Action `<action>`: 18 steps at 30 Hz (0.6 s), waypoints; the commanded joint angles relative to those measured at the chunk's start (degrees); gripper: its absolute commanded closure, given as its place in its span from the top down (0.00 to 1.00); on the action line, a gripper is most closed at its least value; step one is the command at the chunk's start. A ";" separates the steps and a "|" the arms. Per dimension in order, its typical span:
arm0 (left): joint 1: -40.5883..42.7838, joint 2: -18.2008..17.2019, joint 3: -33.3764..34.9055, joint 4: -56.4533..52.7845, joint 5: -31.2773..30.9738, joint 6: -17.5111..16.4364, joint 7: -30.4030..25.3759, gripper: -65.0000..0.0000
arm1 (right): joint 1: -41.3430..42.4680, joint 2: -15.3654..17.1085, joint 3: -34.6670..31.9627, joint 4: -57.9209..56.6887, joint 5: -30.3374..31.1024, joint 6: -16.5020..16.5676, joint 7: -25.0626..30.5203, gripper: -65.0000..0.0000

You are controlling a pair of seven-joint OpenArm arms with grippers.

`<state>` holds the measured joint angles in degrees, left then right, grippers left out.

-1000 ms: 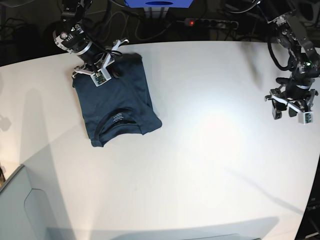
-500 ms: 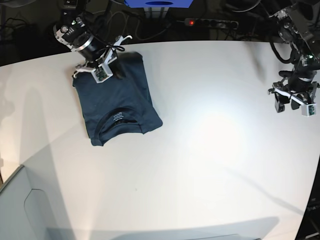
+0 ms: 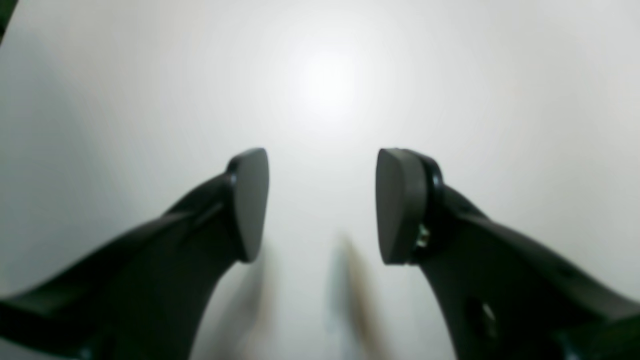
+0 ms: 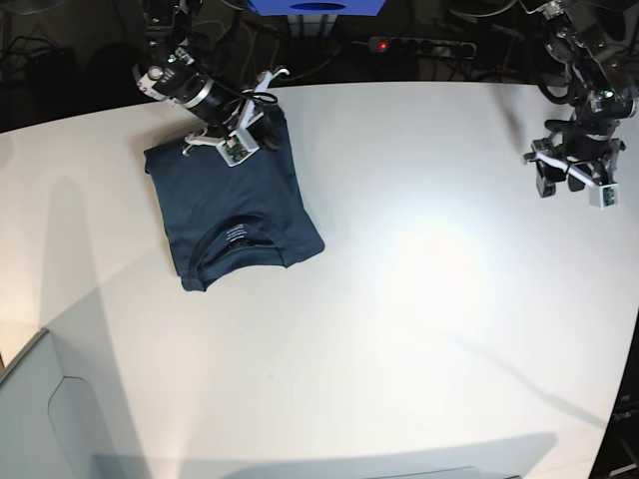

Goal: Fold the T-shirt properly
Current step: 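Straighten the folded shirt's edge with the right gripper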

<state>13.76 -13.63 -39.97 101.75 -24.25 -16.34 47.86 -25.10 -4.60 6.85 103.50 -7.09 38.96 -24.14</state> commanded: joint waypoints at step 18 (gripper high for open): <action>2.11 2.77 -5.18 0.71 -0.58 -0.32 -1.04 0.50 | 10.73 6.93 23.79 -7.55 1.69 1.04 1.77 0.00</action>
<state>16.05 -10.24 -44.82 101.62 -24.18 -16.60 47.94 -14.66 1.87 30.57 94.83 -6.55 39.18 -23.97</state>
